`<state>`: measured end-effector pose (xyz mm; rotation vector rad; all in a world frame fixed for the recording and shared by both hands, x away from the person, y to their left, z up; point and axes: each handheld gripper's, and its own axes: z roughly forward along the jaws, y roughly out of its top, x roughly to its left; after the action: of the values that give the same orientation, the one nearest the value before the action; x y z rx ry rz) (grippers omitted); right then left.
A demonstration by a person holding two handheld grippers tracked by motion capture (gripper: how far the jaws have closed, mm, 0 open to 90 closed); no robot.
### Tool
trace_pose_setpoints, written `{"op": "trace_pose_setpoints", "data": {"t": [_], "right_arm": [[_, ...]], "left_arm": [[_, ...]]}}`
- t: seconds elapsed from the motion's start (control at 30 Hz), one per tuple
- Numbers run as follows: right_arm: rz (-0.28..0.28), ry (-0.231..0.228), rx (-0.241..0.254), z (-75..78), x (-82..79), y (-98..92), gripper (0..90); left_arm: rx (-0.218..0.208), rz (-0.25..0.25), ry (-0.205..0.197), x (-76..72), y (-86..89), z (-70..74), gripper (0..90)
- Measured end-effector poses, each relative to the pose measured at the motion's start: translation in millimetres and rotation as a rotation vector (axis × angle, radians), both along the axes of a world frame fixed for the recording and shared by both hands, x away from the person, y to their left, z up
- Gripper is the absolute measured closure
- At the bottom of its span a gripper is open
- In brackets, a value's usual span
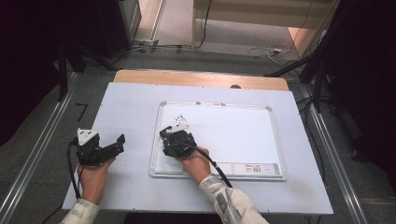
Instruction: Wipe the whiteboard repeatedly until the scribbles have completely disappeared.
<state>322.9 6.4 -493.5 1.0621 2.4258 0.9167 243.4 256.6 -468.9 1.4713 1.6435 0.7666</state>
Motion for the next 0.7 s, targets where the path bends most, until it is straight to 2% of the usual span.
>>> {"op": "trace_pose_setpoints", "data": {"t": [0.17,0.37,0.43,0.57,0.7], "right_arm": [[0.015,-0.003,-0.006,0.4,2.5,-1.4,37.6],[-0.078,0.005,-0.010,2.6,30.9,-29.4,37.6],[-0.097,0.013,-0.006,3.2,36.0,-35.7,37.6],[-0.111,0.007,-0.010,3.0,34.3,-33.0,37.6],[-0.065,0.003,-0.011,2.2,22.8,-20.3,37.6]], "left_arm": [[-0.004,0.004,0.000,-1.1,0.5,0.3,10.2],[-0.006,0.008,0.001,-1.5,2.9,-0.3,10.3],[-0.011,0.007,0.000,-0.7,2.2,-0.4,10.2],[-0.003,0.001,0.000,0.5,0.0,0.0,10.2],[-0.004,-0.001,0.001,2.1,-1.5,-0.2,10.2]]}}
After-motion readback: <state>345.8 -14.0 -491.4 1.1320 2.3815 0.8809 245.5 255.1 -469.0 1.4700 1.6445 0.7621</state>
